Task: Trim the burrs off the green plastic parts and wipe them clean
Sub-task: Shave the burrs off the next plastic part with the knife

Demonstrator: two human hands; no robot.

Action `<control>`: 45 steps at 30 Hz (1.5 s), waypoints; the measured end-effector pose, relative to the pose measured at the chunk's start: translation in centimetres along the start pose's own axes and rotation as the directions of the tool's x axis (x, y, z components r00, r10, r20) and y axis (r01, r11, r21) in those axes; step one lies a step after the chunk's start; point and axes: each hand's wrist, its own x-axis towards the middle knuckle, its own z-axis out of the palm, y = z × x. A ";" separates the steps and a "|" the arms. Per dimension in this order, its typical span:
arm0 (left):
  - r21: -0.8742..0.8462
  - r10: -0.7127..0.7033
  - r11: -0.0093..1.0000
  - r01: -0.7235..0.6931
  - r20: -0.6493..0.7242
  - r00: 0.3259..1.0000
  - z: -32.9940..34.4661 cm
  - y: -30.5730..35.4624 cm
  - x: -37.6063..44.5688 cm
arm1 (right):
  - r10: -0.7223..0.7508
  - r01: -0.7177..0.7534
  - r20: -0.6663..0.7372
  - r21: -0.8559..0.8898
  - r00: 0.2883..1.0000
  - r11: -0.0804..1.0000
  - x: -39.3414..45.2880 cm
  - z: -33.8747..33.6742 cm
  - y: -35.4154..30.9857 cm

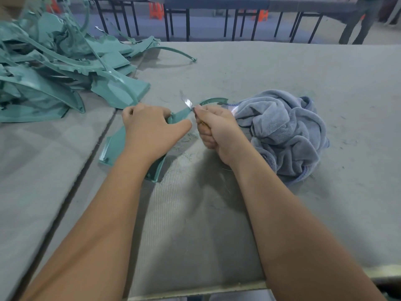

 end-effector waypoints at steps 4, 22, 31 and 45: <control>-0.017 0.012 1.000 -0.013 -0.043 0.999 -0.5 -0.1 -0.3 | 0.002 0.003 -0.090 0.059 0.996 0.998 0.3 -0.2 0.1; -0.072 0.115 0.991 -0.115 -0.011 0.993 -0.4 -1.2 -0.1 | 0.256 -0.048 -0.339 0.517 0.905 0.855 1.2 -0.4 -0.7; 0.066 0.071 0.995 -0.072 0.014 0.997 0.3 -1.2 0.4 | 0.052 0.032 -0.501 0.158 0.864 0.987 0.8 -0.7 -1.2; 0.140 -0.055 0.989 0.049 0.036 0.998 1.7 0.2 0.0 | -0.704 0.054 -0.160 -0.961 0.692 0.271 -1.8 0.1 -0.8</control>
